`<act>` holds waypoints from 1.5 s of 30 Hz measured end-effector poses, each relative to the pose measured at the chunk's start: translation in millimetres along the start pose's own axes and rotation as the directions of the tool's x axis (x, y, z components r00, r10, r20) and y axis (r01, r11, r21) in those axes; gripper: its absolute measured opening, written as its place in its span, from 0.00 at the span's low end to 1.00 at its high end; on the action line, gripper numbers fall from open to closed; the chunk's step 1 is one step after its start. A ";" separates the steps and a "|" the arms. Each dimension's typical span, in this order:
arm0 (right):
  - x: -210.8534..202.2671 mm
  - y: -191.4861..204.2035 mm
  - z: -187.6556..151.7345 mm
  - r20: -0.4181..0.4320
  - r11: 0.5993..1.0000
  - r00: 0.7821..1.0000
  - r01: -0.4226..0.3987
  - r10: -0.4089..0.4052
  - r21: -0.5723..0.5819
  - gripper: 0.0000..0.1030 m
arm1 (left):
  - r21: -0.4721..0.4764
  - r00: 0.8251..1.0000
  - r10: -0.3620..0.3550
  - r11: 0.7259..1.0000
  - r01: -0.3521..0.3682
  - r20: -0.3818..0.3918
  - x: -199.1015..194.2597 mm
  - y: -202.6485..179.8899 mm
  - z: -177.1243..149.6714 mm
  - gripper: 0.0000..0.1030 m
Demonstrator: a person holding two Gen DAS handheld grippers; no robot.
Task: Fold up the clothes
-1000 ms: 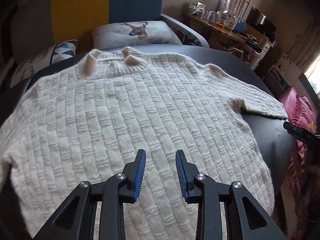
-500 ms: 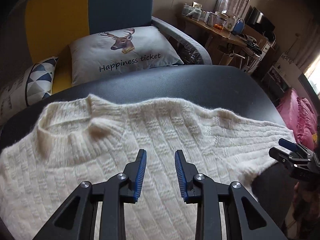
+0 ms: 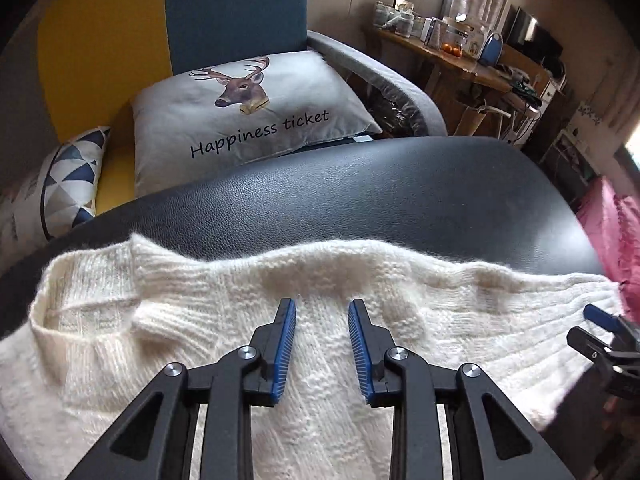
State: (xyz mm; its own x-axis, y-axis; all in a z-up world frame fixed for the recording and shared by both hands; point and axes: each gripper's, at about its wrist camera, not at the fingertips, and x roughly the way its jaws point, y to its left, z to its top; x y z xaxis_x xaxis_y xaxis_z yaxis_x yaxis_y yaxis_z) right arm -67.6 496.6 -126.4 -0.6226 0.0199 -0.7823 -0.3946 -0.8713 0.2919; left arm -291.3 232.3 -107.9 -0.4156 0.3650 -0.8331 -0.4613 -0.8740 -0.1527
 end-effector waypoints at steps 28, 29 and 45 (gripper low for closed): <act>-64.0 -185.5 -16.7 0.303 0.802 0.953 -0.160 -0.027 0.576 0.88 | 0.074 0.998 -0.066 0.995 0.067 -0.016 -20.2 -29.8 -72.6 0.54; -66.3 -190.5 -19.3 0.328 0.770 0.945 -0.195 -0.019 0.608 0.88 | 0.071 0.997 -0.071 0.995 0.072 -0.016 -20.1 -29.4 -72.5 0.55; -43.4 -188.0 -3.4 0.269 0.769 0.963 -0.197 0.035 0.608 0.07 | 0.048 0.993 -0.095 0.994 0.098 -0.075 -19.7 -29.4 -63.4 0.60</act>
State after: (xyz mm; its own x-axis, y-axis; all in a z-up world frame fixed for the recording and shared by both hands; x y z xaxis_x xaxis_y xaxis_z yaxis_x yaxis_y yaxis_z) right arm 35.9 657.8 -149.2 -0.7945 0.1205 -0.5951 -0.5913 -0.3761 0.7134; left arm -219.8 230.4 -120.7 -0.3100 0.4208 -0.8526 -0.5369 -0.8175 -0.2083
